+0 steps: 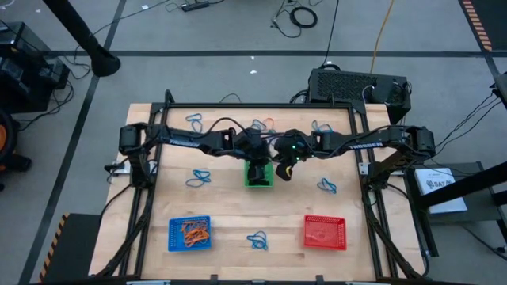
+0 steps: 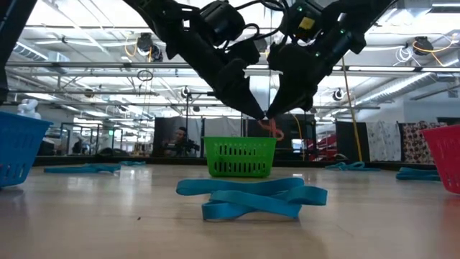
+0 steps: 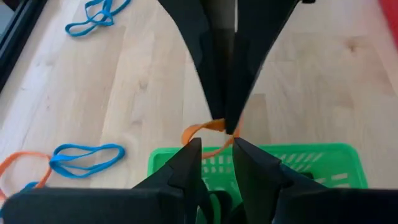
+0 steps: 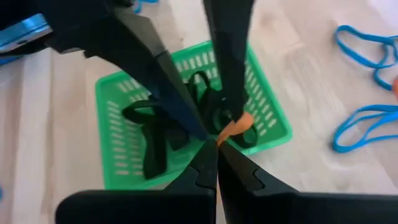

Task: Sort rubber bands into baskets
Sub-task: Put the orange rubber band into the blue bin

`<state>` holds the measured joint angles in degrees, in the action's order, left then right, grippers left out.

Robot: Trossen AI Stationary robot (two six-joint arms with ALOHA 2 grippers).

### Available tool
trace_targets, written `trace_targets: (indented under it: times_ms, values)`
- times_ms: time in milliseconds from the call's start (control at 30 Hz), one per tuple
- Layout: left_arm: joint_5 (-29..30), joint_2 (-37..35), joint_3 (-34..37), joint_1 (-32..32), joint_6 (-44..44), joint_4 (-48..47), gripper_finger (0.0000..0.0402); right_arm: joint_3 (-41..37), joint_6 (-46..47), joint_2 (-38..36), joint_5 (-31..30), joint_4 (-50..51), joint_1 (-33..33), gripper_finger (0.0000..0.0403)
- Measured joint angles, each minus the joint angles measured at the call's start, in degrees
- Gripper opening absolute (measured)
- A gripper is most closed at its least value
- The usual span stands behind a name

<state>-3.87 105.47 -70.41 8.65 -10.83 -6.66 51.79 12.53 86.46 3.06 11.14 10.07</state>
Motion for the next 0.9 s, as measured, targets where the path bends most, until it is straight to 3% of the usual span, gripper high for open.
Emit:
trace_targets:
  times_ms: [400,600,900]
  values:
    - [1.49,-0.02,0.00,-0.46,-0.11,0.11,0.0099,0.00,-0.15,0.00,2.56,0.86,0.00,0.0000]
    - [-6.83,-0.06,0.00,-0.57,-2.01,-1.43,0.0099,0.00,-0.15,0.00,2.83,1.25,0.03,0.0000]
    - [-7.91,-3.21,-0.02,-1.44,-6.09,-5.65,0.0099,-0.02,-1.21,0.00,2.40,3.01,0.11,0.0000]
